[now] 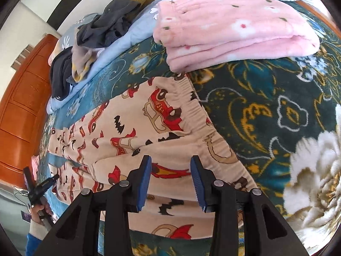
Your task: Fold clothes
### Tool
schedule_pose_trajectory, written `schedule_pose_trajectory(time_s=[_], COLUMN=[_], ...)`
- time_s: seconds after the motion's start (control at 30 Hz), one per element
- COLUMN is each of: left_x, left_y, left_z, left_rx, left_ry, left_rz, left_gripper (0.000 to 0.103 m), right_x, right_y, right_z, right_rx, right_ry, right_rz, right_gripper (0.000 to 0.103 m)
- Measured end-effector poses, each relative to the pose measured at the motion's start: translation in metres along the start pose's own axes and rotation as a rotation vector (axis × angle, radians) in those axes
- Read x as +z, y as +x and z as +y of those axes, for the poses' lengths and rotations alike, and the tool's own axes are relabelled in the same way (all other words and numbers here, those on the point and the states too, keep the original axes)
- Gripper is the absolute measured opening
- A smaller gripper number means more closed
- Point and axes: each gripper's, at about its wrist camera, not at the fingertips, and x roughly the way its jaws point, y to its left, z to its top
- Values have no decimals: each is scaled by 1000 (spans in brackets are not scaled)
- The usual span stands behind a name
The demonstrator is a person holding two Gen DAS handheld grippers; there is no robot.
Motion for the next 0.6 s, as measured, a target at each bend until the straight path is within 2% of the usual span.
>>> schedule_pose_trajectory(time_s=[0.03,0.07,0.2,0.43,0.6], left_x=[-1,-2,-4,-7,-21], left_y=[0,0,-5,-45,-51], left_z=[2,5,20,77,133], left_rx=[3,14,-7,-29,-18], left_ry=[-4,-7,-48,-247,-420], left_rz=[-8,-17,-44,-189,-192], left_gripper=[41,28,13,9,7], right_x=[0,1,0,-1,-1], right_y=[1,2,7,13,16], right_z=[0,-1,1,6,6], right_rx=[2,3,11,22,22], right_ry=[7,13,21,21,30], right_rz=[0,0,13,34,46], right_gripper=[39,39,39,39,39])
